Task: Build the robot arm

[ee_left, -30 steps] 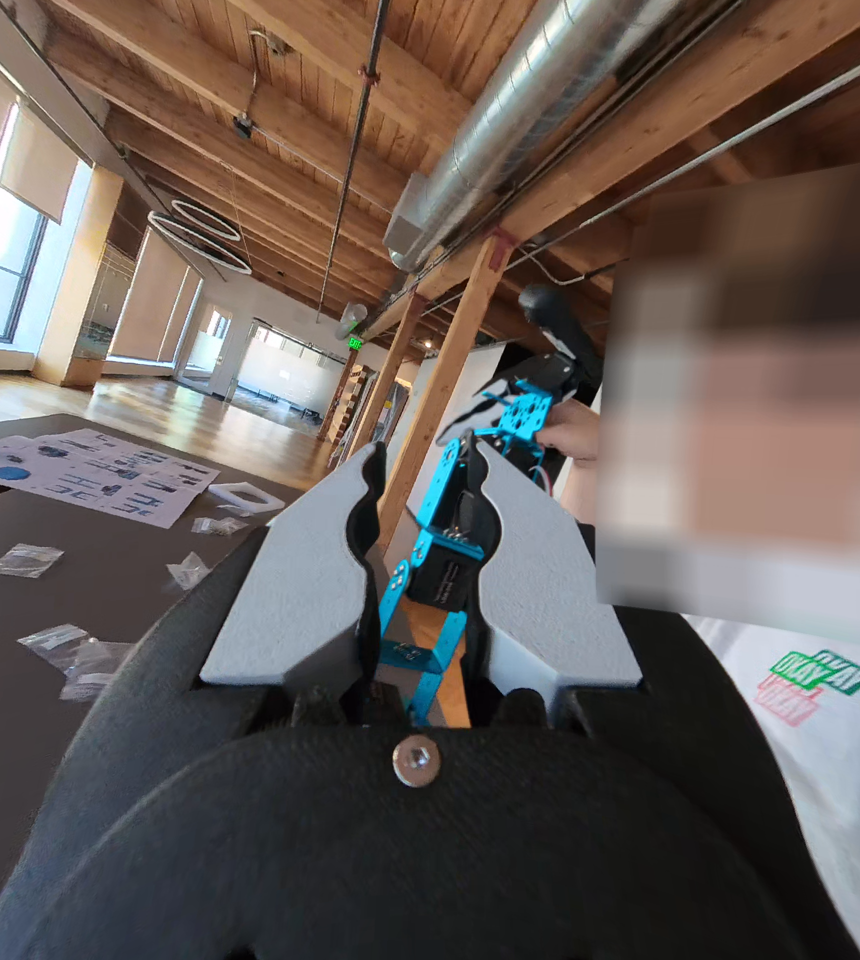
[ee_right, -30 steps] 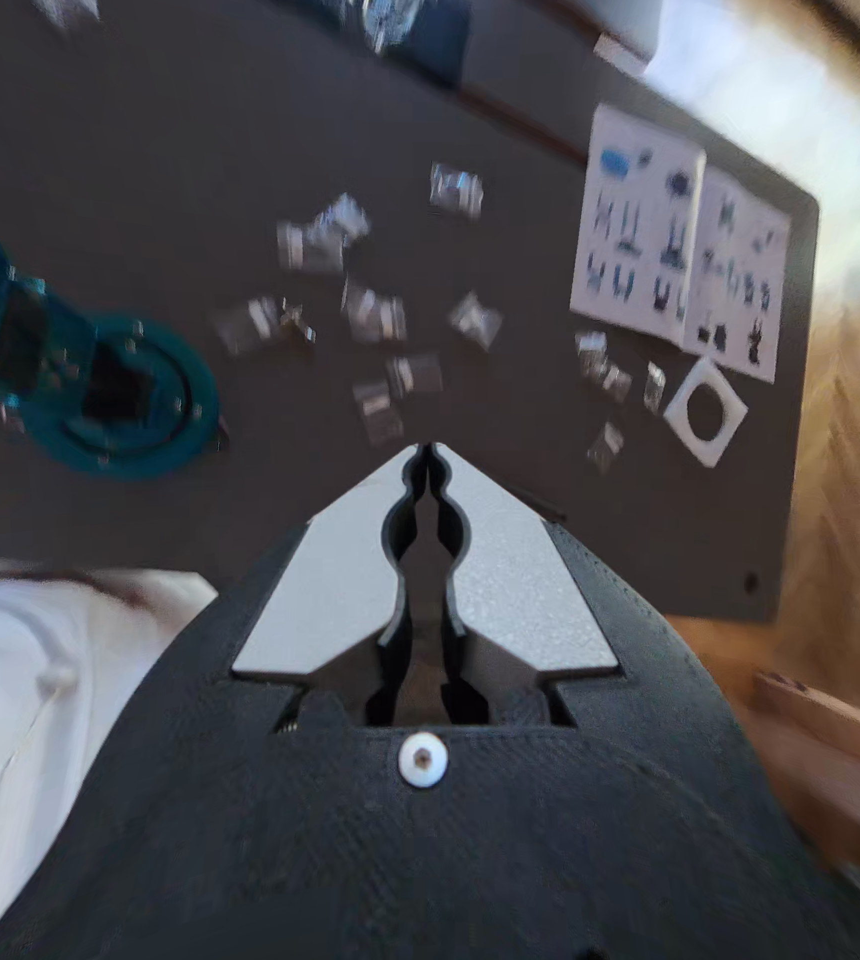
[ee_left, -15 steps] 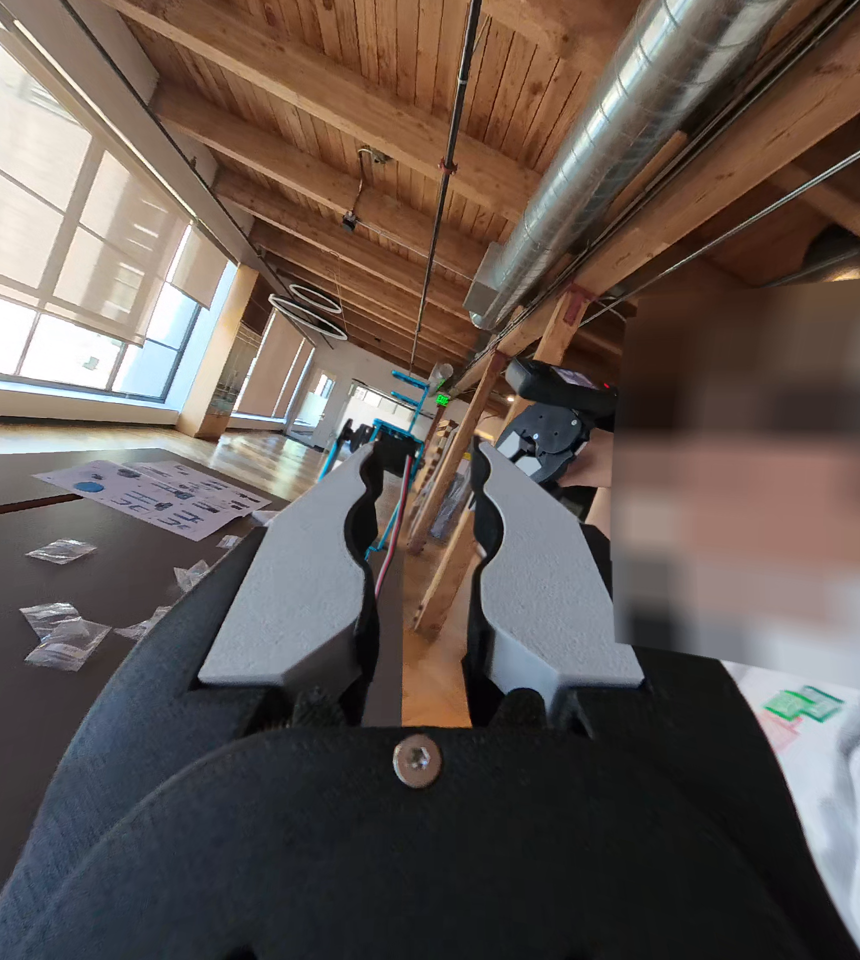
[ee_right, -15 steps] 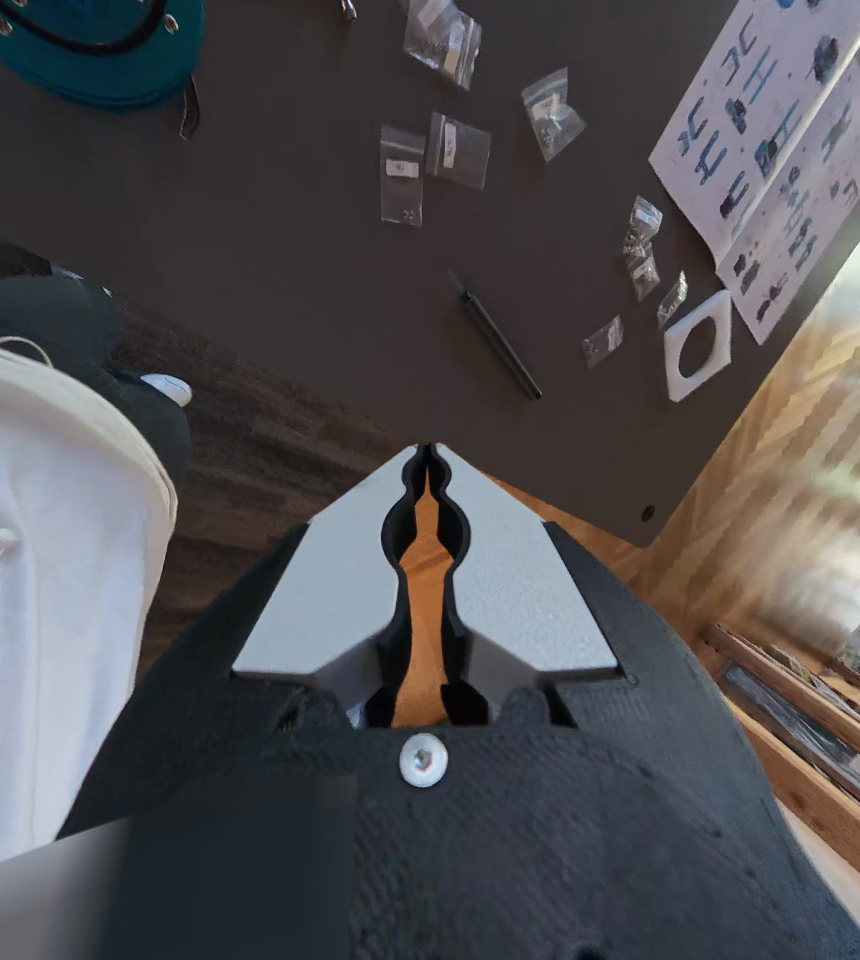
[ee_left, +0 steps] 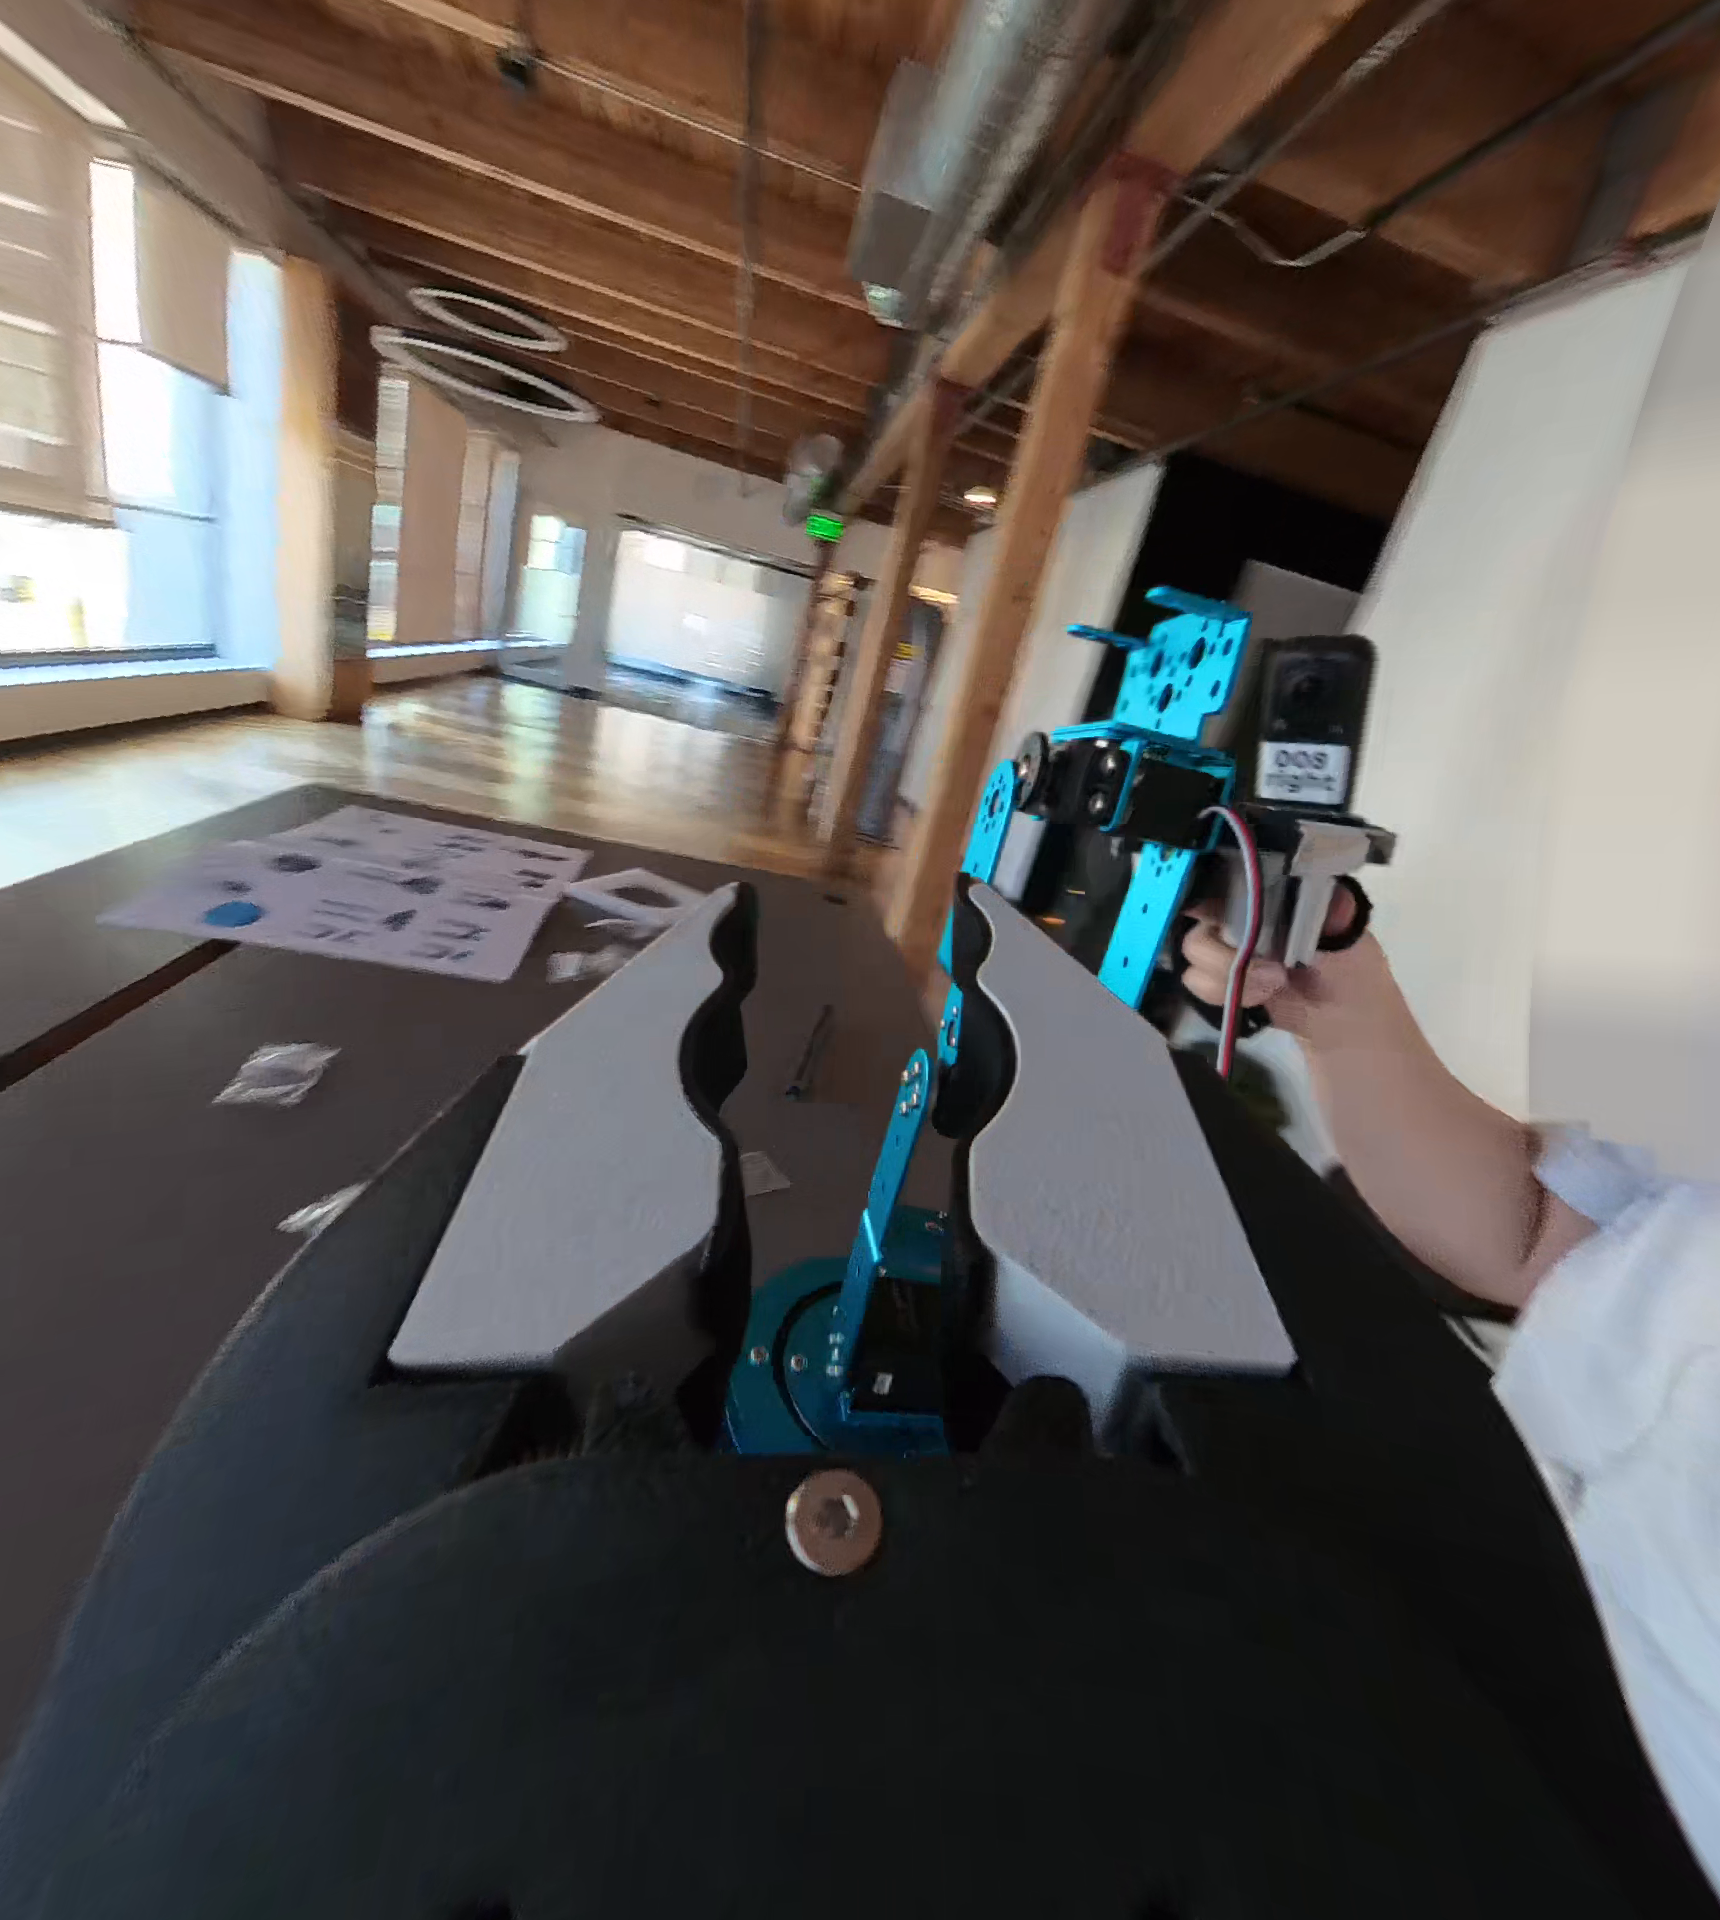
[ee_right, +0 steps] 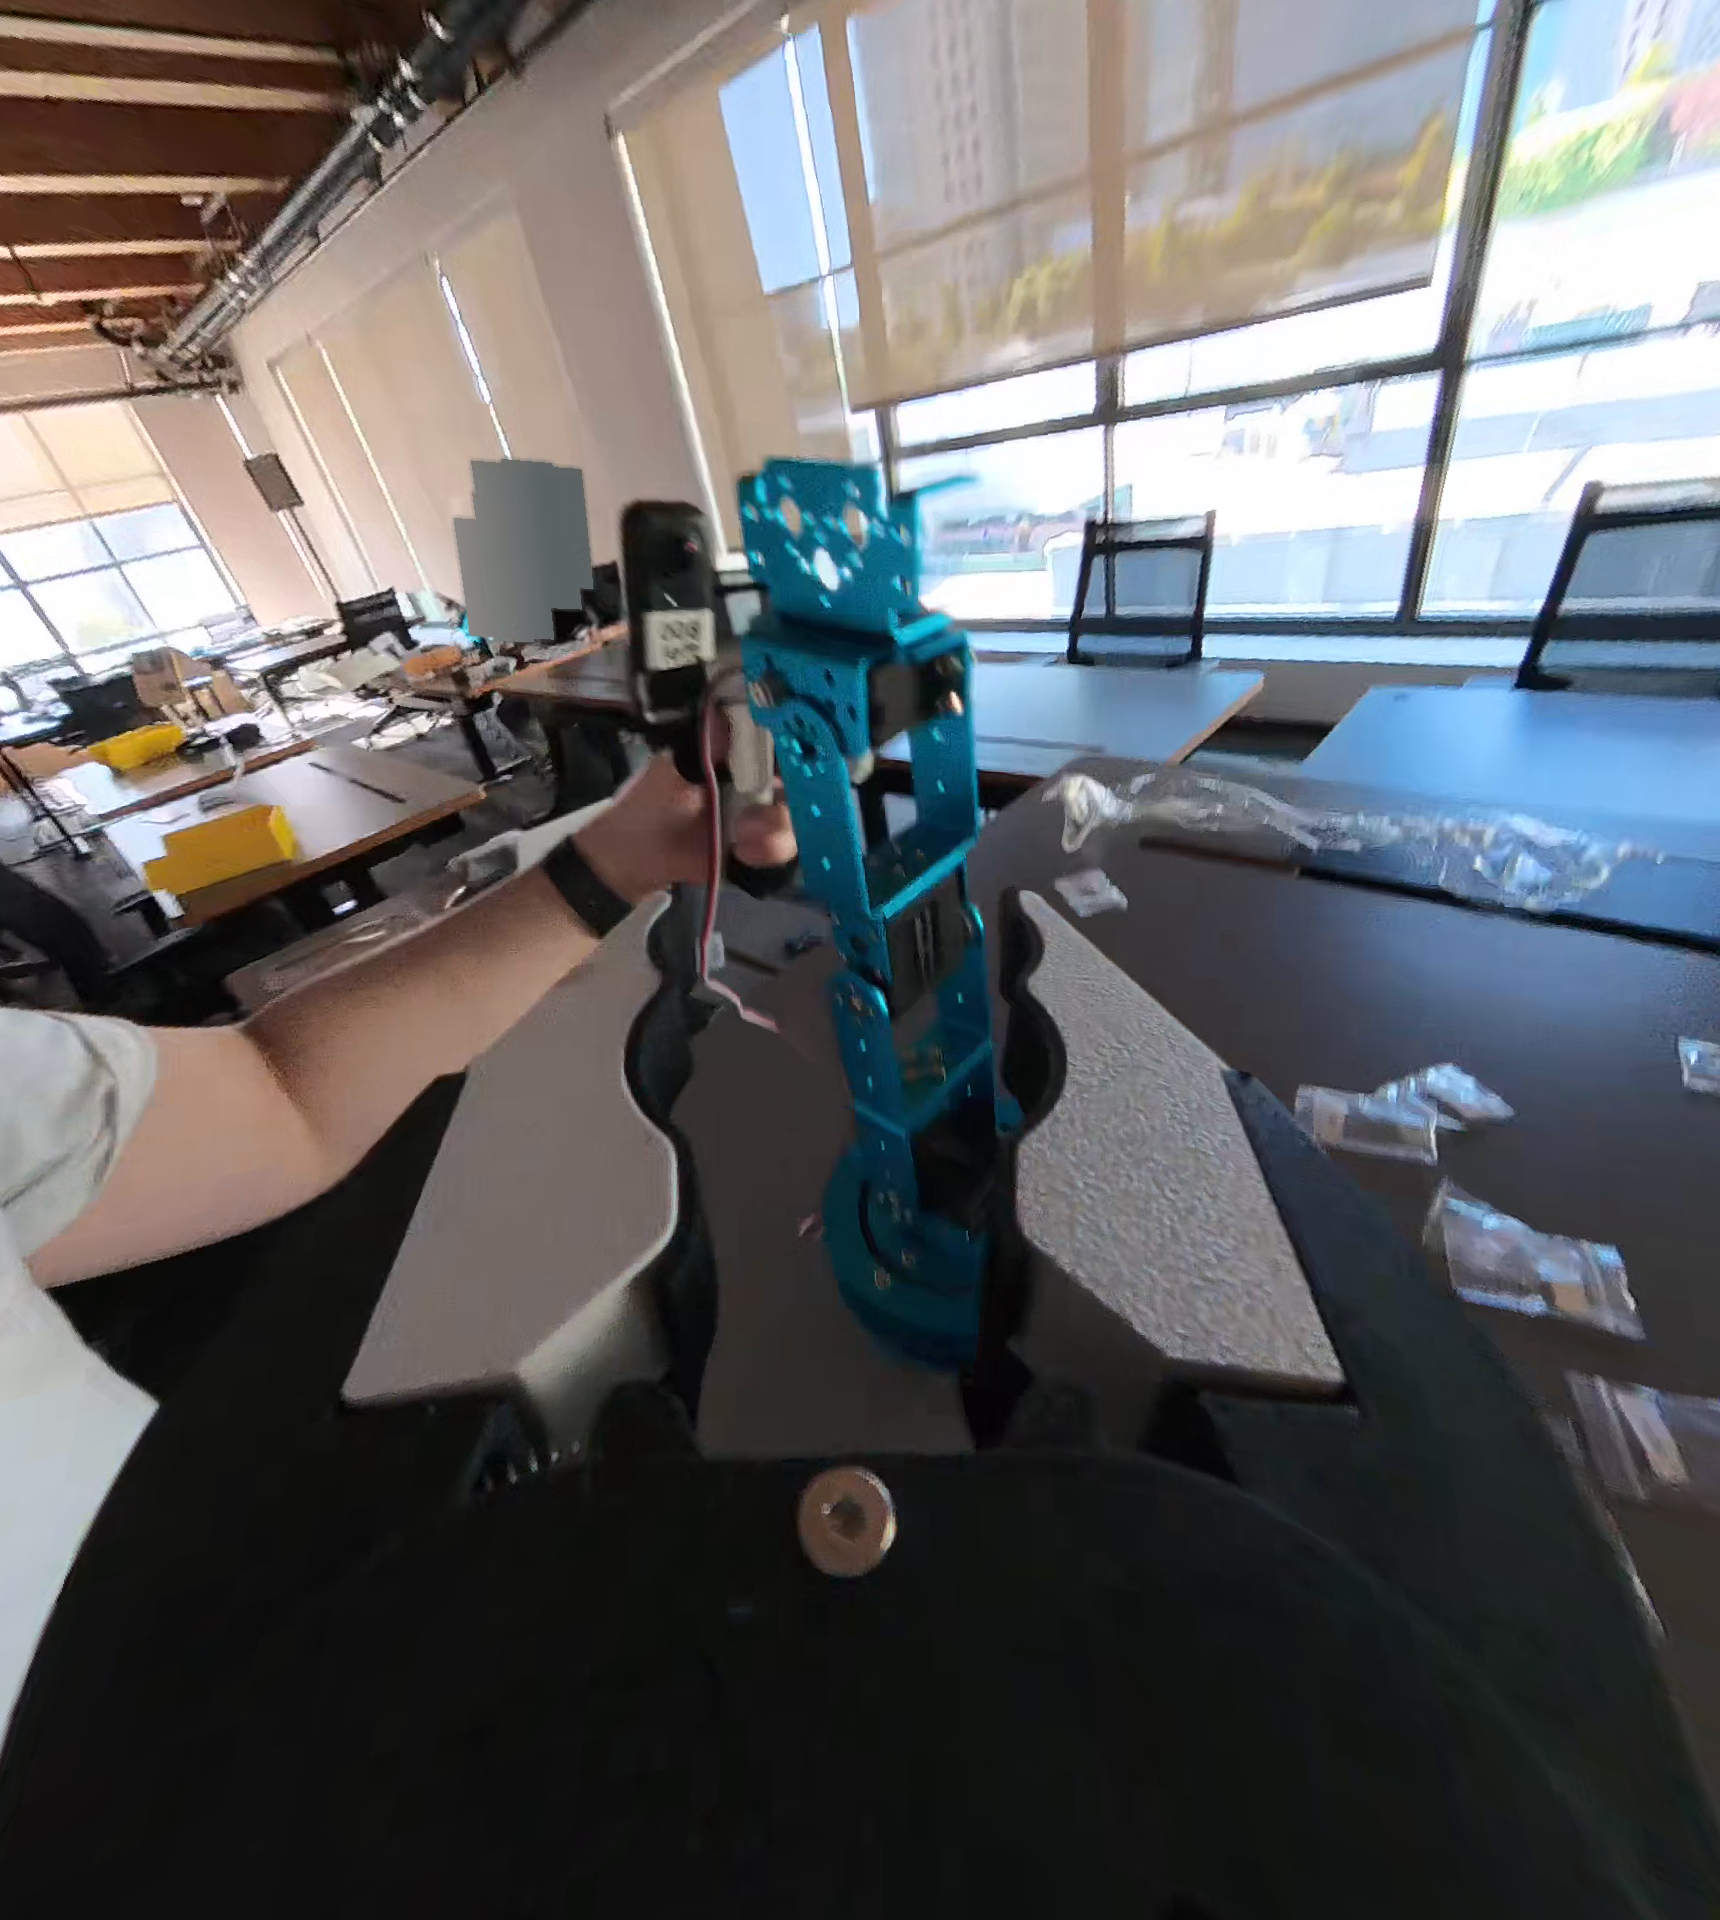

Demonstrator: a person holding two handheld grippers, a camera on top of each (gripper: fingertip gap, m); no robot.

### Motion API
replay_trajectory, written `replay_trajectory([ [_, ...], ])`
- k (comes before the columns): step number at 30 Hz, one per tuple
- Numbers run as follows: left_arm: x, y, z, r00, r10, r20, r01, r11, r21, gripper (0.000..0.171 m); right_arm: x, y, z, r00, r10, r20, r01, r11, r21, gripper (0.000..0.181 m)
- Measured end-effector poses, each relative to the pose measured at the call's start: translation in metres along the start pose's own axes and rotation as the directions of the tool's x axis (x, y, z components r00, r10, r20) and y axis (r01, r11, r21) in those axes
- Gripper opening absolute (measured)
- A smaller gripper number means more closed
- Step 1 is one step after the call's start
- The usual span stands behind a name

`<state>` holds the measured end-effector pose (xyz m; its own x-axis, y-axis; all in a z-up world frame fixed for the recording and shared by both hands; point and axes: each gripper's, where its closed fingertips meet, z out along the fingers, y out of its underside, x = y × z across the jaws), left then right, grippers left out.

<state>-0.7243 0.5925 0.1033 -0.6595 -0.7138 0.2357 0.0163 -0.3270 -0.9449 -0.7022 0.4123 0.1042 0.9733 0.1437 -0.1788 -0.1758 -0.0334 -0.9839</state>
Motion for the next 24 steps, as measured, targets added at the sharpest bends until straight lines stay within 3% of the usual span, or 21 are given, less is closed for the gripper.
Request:
replay_trajectory([
  [3, -0.006, -0.001, 0.014, 0.971, -0.035, -0.238, 0.028, 0.999, -0.033, 0.036, -0.013, -0.03, 0.017, 0.989, -0.092, -0.114, 0.097, 0.995, 0.038, 0.061],
  [5, -0.007, 0.008, 0.024, 0.927, -0.06, -0.371, 0.018, 0.993, -0.116, 0.036, -0.02, -0.056, 0.026, 0.952, -0.208, -0.223, 0.213, 0.977, -0.001, 0.06],
  [8, -0.003, 0.029, 0.036, 0.873, -0.079, -0.481, -0.046, 0.969, -0.241, 0.035, -0.036, -0.081, 0.062, 0.889, -0.39, -0.24, 0.34, 0.913, -0.225, 0.054],
  [10, 0.008, 0.027, 0.041, 0.826, -0.098, -0.555, -0.034, 0.974, -0.223, 0.037, -0.043, -0.085, 0.089, 0.867, -0.484, -0.12, 0.388, 0.805, -0.448, 0.054],
  [13, 0.029, 0.022, 0.047, 0.754, -0.112, -0.647, -0.019, 0.981, -0.192, 0.039, -0.038, -0.08, 0.108, 0.853, -0.515, 0.079, 0.402, 0.555, -0.728, 0.052],
  [15, 0.039, 0.022, 0.054, 0.732, -0.075, -0.677, -0.049, 0.986, -0.161, 0.041, -0.028, -0.08, 0.111, 0.852, -0.506, 0.136, 0.374, 0.405, -0.835, 0.053],
  [16, 0.043, 0.023, 0.057, 0.722, -0.049, -0.69, -0.068, 0.987, -0.142, 0.042, -0.027, -0.083, 0.115, 0.868, -0.479, 0.132, 0.339, 0.375, -0.863, 0.051],
  [20, 0.046, 0.025, 0.063, 0.676, -0.014, -0.737, -0.093, 0.99, -0.104, 0.037, -0.022, -0.086, 0.139, 0.95, -0.271, -0.152, -0.013, 0.454, -0.891, 0.053],
  [22, 0.044, 0.028, 0.064, 0.646, -0.026, -0.763, -0.086, 0.991, -0.107, 0.032, -0.011, -0.069, 0.134, 0.928, -0.28, -0.246, -0.128, 0.381, -0.916, 0.06],
  [24, 0.042, 0.029, 0.064, 0.618, -0.031, -0.785, -0.07, 0.993, -0.095, 0.03, -0.003, -0.053, 0.13, 0.911, -0.321, -0.258, -0.169, 0.281, -0.945, 0.063],
])
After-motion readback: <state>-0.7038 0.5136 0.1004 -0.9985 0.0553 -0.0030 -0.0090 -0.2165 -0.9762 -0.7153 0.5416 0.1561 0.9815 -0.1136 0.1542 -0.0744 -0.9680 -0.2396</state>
